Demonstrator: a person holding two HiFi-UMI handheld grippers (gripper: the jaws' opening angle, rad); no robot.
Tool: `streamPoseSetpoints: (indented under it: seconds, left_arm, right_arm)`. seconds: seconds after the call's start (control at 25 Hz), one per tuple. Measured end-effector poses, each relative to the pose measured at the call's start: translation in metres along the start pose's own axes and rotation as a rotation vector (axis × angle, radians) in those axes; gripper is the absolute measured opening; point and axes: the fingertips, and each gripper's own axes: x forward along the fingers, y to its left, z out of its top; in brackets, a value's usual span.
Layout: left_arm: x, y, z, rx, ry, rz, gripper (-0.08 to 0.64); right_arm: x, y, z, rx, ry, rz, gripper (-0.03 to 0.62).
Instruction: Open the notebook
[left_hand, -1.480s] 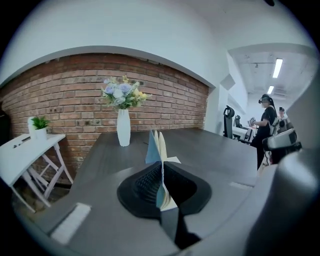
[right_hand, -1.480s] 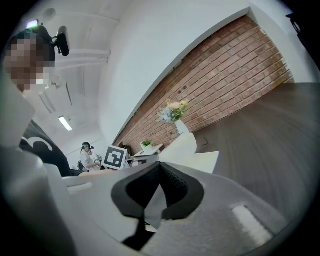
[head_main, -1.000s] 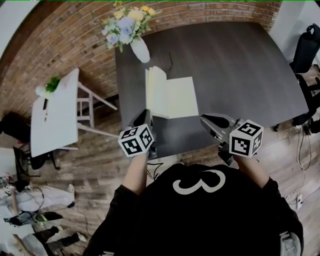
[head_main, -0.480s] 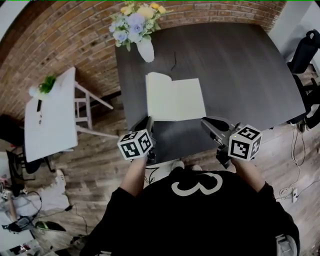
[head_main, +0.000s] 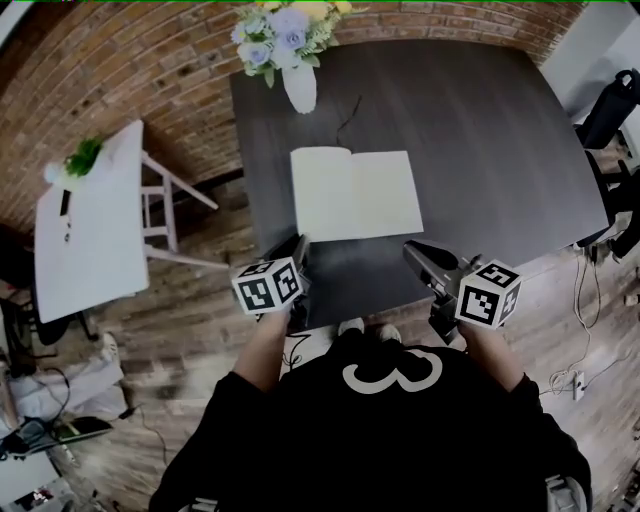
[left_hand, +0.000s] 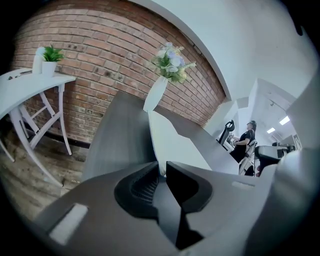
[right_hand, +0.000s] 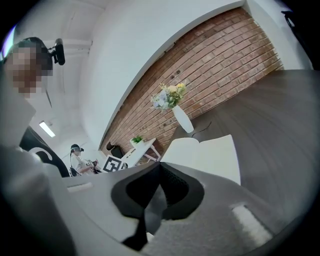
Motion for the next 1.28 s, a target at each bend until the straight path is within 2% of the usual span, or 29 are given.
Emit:
streamPoseSetpoints:
  seconds: [0.2,0.36,0.52,0.6,0.72,0.92,1.04,1.28]
  left_arm:
    - [0.003,0.011,-0.012,-0.003,0.041,0.008,0.074]
    - [0.001,0.022,-0.023,0.035,0.077,0.054,0.060]
    - [-0.003,0.026,-0.034,0.023,0.107,0.060,0.124]
    - [-0.007,0.026,-0.038,0.004,0.112,0.065,0.146]
    - [-0.020,0.018,-0.035,0.001,0.079,0.069,0.133]
    - [-0.047,-0.035,-0.018,0.031,-0.009,-0.021,0.120]
    - [-0.069,-0.080,-0.007,0.067,-0.070,-0.099,0.096]
    - [-0.114,-0.167,0.001,0.139,-0.163,-0.249,0.027]
  right_arm:
    - [0.006,-0.001,-0.011,0.016,0.016,0.002,0.000]
    - [0.011,-0.003,-0.017,0.034,0.027,0.034,0.000]
    - [0.008,-0.010,-0.015,0.048,0.022,0.022,0.000]
    - [0.004,-0.011,-0.014,0.051,0.023,0.030,0.000]
    - [-0.002,-0.008,-0.017,0.038,0.028,0.053,0.001]
    - [-0.022,0.008,-0.011,-0.010,-0.007,0.129,0.001]
    - [-0.037,0.027,-0.009,-0.079,-0.016,0.189,0.000]
    - [-0.071,0.065,-0.009,-0.215,-0.041,0.253,0.000]
